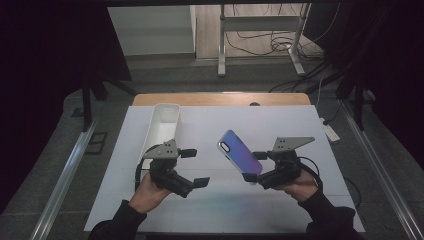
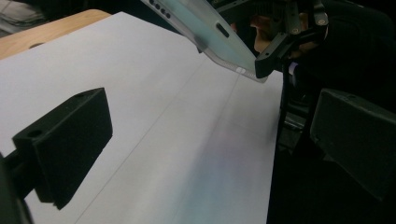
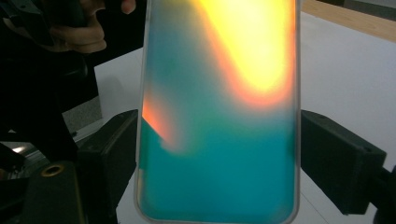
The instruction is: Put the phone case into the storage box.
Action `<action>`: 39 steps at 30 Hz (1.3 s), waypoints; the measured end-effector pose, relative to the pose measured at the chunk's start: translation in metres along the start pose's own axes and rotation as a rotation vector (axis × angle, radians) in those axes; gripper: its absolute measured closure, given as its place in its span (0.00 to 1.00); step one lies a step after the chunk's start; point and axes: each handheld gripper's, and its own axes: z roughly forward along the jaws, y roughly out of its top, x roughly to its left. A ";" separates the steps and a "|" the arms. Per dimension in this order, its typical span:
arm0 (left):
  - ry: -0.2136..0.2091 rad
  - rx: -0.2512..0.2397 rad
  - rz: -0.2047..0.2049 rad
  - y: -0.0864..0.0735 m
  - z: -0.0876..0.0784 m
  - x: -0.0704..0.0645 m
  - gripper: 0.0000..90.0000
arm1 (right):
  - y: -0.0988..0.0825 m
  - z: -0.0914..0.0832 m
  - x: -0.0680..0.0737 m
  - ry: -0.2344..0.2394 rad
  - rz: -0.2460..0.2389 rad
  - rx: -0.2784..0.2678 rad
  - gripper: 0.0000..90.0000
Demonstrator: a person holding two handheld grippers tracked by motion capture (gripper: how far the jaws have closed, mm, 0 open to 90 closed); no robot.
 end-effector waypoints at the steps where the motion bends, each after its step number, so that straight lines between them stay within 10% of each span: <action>1: -0.009 0.001 0.004 0.002 0.003 -0.001 0.00 | 0.001 0.001 0.003 0.007 -0.004 -0.001 0.19; 21: -0.086 0.045 0.020 0.017 0.021 -0.002 0.01 | 0.006 0.007 0.020 0.063 -0.042 -0.007 0.19; 39: -0.217 0.016 0.001 0.020 0.019 0.002 0.65 | 0.007 0.007 0.023 0.089 -0.044 -0.014 0.19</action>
